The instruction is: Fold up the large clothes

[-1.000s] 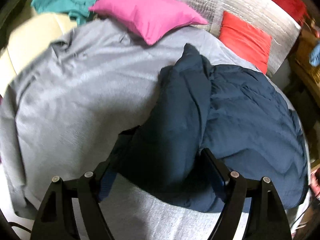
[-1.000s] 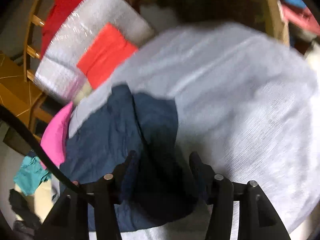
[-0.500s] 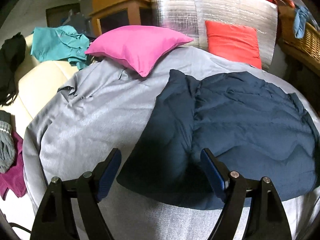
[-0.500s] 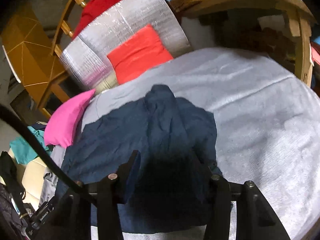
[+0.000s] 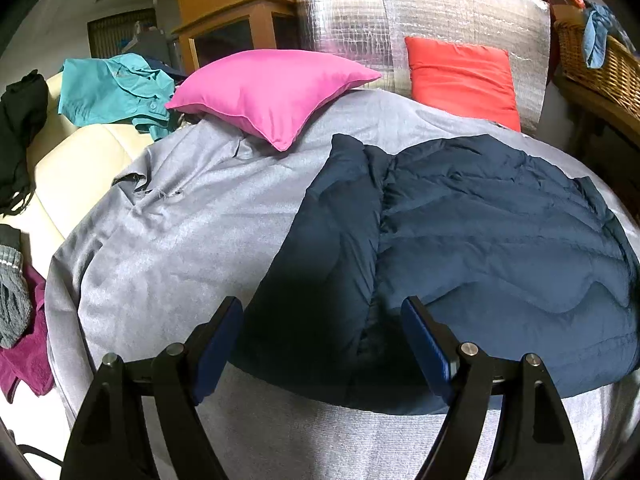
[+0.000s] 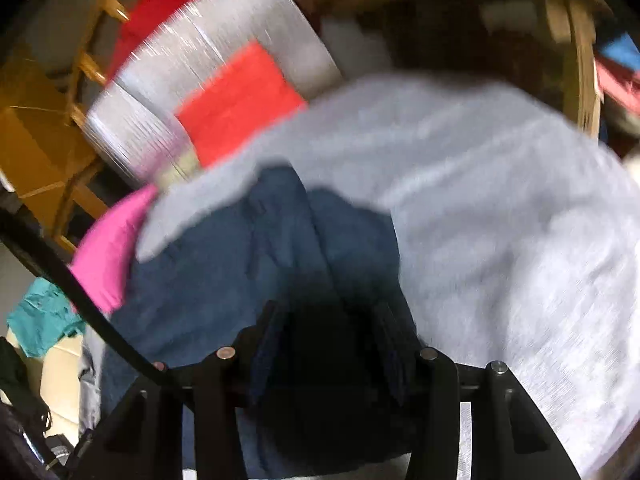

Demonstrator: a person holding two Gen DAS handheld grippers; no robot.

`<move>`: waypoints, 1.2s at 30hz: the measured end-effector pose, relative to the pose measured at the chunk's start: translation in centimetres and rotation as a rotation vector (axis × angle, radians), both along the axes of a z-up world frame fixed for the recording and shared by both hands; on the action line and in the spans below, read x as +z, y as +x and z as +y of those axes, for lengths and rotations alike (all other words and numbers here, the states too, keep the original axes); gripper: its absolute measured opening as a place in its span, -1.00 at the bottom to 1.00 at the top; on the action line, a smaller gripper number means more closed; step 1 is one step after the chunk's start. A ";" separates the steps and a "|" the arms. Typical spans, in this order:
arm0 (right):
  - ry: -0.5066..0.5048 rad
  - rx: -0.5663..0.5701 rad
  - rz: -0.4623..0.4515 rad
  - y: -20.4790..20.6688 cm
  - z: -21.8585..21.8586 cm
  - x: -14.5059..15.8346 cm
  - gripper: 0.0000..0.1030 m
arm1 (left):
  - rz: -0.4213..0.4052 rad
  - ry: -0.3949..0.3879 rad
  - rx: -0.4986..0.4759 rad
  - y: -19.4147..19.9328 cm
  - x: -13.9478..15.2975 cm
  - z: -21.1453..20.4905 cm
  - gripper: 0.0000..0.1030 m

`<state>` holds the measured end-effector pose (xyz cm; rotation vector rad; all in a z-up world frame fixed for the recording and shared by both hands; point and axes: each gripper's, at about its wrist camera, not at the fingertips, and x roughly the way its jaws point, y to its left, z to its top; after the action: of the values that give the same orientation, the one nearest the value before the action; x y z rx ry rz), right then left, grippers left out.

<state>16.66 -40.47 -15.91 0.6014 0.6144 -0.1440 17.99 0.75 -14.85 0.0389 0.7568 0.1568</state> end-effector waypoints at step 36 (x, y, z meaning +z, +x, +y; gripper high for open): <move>0.088 0.086 0.191 15.3 -2.8 -2.7 0.45 | 0.255 -0.263 0.098 14.2 -3.6 2.4 0.74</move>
<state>31.98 -43.30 -18.59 0.6492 0.8336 -0.0947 32.17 3.15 -18.44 -0.2320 1.0289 0.1455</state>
